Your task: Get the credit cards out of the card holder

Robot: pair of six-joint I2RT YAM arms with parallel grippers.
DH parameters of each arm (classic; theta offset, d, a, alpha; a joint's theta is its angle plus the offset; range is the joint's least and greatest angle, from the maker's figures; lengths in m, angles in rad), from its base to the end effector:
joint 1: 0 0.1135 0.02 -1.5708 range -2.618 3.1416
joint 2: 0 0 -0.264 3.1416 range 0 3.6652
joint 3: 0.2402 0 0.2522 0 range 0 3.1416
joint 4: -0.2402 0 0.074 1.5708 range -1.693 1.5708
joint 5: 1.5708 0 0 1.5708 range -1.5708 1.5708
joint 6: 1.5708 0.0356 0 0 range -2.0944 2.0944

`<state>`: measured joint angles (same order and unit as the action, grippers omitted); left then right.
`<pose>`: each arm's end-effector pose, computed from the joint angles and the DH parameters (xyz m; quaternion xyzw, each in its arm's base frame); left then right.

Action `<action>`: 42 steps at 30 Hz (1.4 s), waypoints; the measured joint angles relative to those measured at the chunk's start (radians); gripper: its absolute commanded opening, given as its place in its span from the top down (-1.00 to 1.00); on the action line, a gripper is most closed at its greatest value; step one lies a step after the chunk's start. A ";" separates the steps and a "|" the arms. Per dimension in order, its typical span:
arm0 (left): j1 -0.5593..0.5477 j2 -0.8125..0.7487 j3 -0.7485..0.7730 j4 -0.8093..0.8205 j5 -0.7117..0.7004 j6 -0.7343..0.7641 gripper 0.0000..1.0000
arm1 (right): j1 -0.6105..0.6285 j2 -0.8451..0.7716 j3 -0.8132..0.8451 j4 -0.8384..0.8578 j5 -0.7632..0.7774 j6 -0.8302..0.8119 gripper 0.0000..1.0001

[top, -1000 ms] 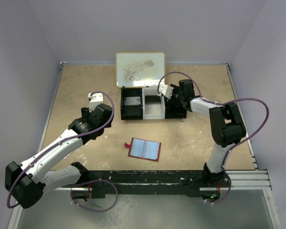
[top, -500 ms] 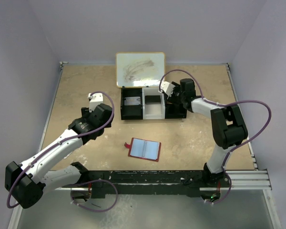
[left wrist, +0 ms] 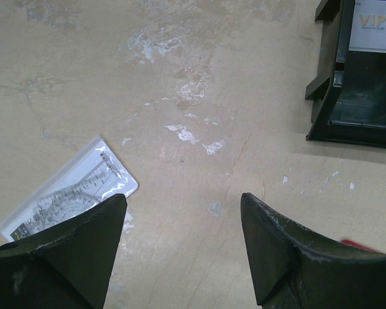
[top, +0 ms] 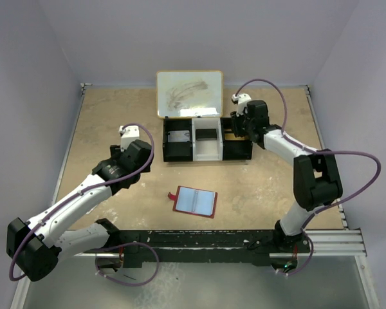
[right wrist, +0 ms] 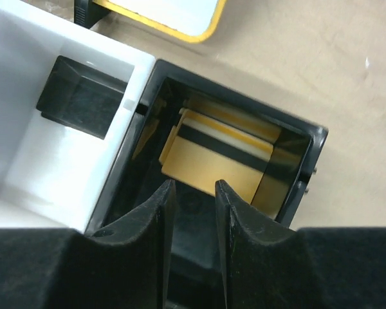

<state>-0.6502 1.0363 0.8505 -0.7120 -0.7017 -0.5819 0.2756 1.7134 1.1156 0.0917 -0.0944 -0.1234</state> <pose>0.1734 -0.1030 0.2753 -0.0831 0.8898 0.0856 0.4405 0.3739 0.1092 0.2335 -0.1940 0.8388 0.0791 0.5024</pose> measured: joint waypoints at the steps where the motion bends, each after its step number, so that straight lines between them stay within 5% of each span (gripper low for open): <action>1: 0.000 0.000 0.000 0.000 0.002 0.000 -0.38 | 0.000 -0.011 -0.005 -0.010 0.003 0.048 0.52; 14: 0.000 0.000 0.000 0.000 0.015 0.000 -0.36 | -0.001 -0.004 -0.037 -0.135 0.080 0.324 0.58; 42: 0.000 0.000 0.000 0.000 0.018 0.000 -0.35 | 0.020 0.198 0.081 -0.160 0.192 0.392 0.43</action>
<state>-0.6502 1.0363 0.8505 -0.7116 -0.6842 -0.5816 0.2955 1.9110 1.1969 -0.0681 0.0971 0.2684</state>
